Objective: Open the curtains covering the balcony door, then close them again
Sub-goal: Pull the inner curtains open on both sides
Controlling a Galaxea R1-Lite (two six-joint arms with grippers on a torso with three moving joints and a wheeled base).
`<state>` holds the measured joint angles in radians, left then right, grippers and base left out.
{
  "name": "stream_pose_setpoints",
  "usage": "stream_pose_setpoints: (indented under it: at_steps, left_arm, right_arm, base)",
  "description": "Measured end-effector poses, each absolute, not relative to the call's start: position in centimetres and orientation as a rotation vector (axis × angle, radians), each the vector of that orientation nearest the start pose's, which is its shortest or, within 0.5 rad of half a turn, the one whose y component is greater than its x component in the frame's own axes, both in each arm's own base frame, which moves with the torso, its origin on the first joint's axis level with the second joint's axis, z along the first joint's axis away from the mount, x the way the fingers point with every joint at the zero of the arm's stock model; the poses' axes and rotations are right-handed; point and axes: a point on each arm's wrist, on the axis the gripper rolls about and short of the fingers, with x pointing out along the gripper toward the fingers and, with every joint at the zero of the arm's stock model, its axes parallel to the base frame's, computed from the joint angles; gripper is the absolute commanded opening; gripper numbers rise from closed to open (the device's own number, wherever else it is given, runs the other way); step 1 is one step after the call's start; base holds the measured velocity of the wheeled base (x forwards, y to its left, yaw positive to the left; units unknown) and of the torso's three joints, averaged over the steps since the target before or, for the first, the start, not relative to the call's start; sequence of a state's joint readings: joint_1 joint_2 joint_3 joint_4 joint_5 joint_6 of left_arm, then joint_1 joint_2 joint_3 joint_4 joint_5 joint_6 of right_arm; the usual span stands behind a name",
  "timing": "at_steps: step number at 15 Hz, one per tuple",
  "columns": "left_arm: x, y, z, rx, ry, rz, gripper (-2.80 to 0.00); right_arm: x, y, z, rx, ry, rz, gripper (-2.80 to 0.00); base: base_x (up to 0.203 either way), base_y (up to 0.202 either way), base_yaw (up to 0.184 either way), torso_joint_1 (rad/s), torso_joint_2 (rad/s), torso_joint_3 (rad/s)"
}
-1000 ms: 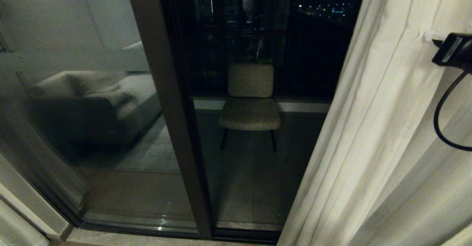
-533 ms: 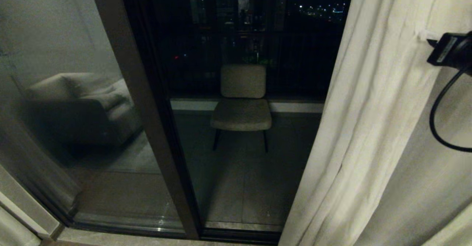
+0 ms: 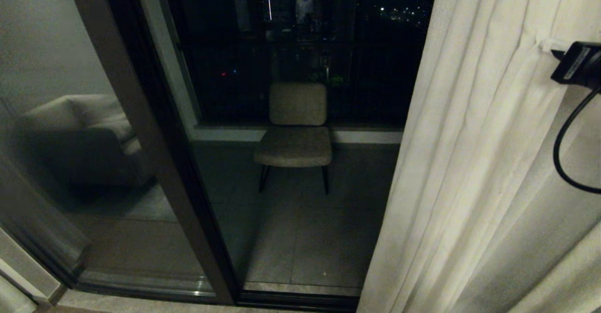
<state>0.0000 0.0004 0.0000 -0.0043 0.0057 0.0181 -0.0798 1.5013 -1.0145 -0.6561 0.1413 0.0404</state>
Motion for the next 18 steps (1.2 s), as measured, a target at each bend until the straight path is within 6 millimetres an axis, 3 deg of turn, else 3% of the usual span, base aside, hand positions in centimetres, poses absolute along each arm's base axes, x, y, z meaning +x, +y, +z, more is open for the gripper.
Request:
stream_pose_setpoints:
  at_steps: [13, 18]
  left_arm:
    - [-2.28, 0.01, 7.58, 0.02, -0.002, 0.006, -2.8]
    - [-2.28, 0.02, 7.58, 0.02, -0.002, 0.007, -2.8]
  right_arm:
    - [26.74, -1.82, 30.29, 0.021, -0.172, 0.065, -2.8]
    - [26.74, -1.86, 30.23, 0.022, -0.168, 0.063, -2.8]
  base:
    - [0.0, -0.19, 0.001, 0.004, 0.0, 0.002]
    - [0.0, -0.042, -0.001, 0.002, 0.0, 0.001]
